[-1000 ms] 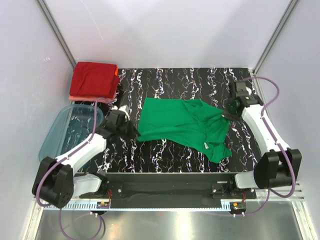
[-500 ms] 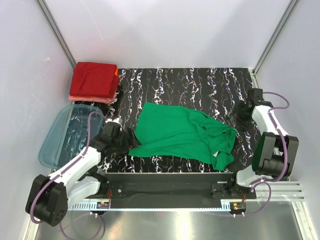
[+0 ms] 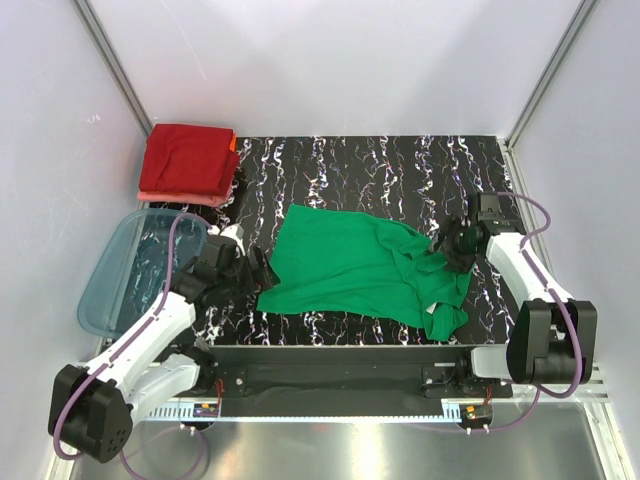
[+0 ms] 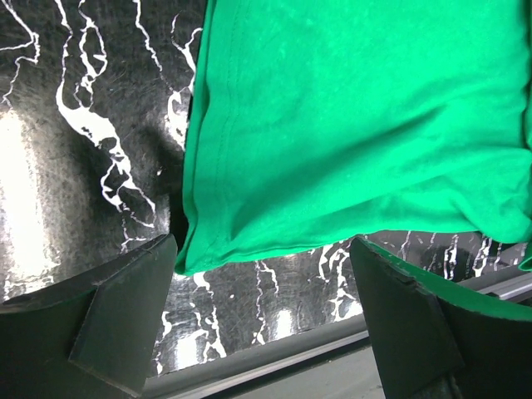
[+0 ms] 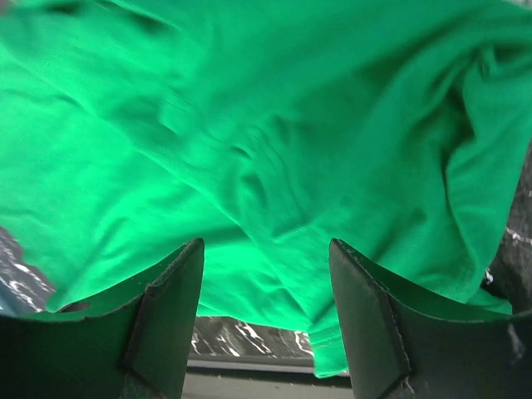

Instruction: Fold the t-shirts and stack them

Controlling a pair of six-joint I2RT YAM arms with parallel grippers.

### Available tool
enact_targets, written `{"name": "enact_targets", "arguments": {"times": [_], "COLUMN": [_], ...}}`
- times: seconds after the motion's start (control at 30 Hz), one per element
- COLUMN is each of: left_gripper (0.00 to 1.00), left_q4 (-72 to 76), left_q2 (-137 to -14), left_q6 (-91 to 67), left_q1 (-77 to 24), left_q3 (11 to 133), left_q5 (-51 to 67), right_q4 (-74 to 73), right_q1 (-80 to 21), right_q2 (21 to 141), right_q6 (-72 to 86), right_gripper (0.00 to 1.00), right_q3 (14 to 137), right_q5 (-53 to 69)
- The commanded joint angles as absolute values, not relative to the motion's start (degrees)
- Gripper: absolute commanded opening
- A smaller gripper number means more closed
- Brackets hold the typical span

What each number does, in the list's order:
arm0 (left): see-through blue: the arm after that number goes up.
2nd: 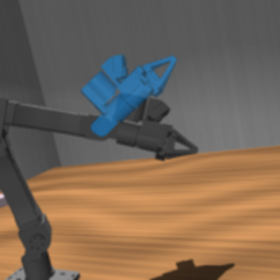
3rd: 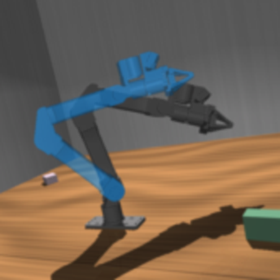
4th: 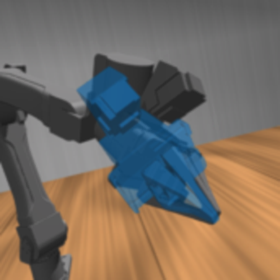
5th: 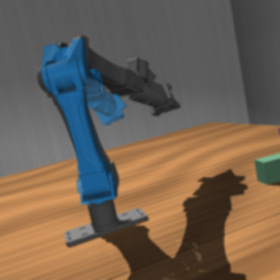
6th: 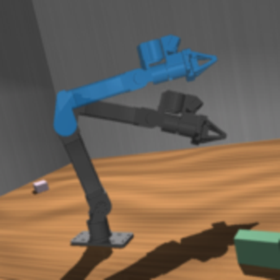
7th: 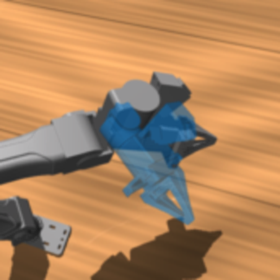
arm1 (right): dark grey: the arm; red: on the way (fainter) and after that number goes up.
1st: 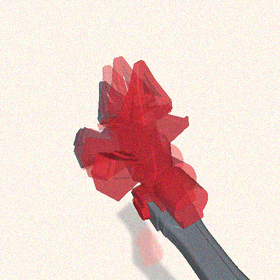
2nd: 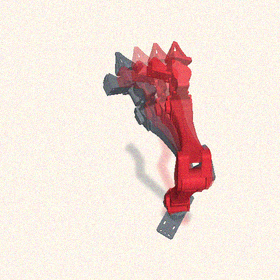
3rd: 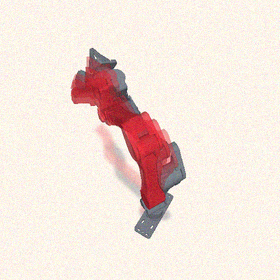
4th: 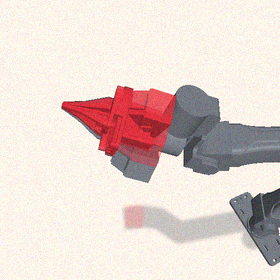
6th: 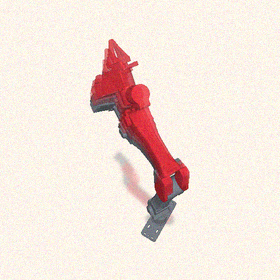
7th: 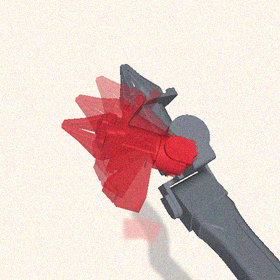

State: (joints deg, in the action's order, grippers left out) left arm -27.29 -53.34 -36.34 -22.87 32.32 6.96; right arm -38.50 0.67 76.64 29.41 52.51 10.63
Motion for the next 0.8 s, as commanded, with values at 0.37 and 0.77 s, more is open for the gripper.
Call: {"name": "enact_targets", "arguments": {"times": [0.37,0.77], "left_gripper": [0.91,0.90], "left_q4": [-28.2,-24.9], "left_q2": [-53.3,-70.4], "left_q6": [-34.1,-34.1], "left_q1": [-22.7,-21.8], "left_q3": [34.7,51.1], "left_q5": [4.5,-2.7], "right_q4": [-31.2,-30.3], "right_q1": [0.4,0.4], "right_q2": [81.9,81.0], "right_q6": [30.9,29.7], "right_gripper": [0.54,0.00], "right_q3": [48.5,50.1], "right_q5": [13.6,13.3]}}
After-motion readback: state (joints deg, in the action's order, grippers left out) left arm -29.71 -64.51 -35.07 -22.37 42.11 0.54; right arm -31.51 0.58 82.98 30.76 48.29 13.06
